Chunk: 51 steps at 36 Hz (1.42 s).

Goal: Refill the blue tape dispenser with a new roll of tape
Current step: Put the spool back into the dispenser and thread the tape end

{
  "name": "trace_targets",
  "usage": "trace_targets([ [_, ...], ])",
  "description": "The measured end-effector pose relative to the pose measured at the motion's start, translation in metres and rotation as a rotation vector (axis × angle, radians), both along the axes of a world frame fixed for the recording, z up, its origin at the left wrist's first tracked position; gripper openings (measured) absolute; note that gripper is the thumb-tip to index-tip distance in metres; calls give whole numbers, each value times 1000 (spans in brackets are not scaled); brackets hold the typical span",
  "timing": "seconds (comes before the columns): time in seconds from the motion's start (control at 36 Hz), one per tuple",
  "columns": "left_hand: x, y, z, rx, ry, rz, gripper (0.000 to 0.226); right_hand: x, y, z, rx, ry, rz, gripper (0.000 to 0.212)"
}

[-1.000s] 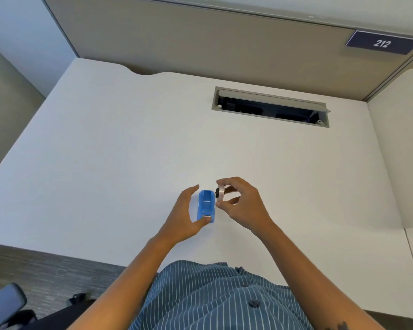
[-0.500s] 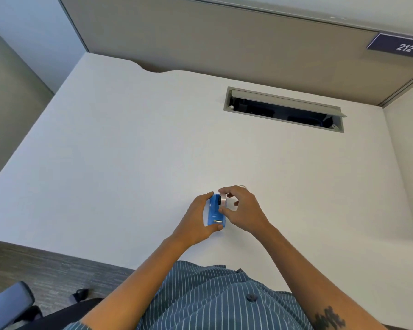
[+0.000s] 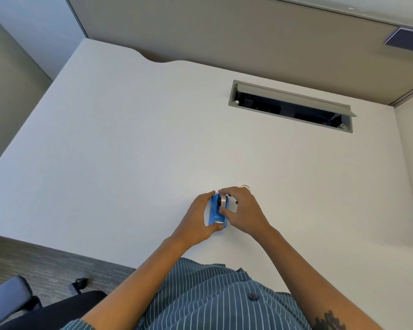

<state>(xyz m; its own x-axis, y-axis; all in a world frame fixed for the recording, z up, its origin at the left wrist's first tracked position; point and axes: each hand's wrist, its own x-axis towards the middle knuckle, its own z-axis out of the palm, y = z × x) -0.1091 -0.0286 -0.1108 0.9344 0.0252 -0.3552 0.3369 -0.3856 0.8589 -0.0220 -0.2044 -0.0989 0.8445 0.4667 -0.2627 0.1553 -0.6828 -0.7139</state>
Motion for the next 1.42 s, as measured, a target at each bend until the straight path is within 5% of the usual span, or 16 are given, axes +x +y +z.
trace_targets([
  [0.89,6,4,-4,-8,-64,-51,96,-4,0,5,5,-53,17,47],
  [1.42,18,6,-9,0,-124,-74,74,-2,-1,10,54,-84,-37,29],
])
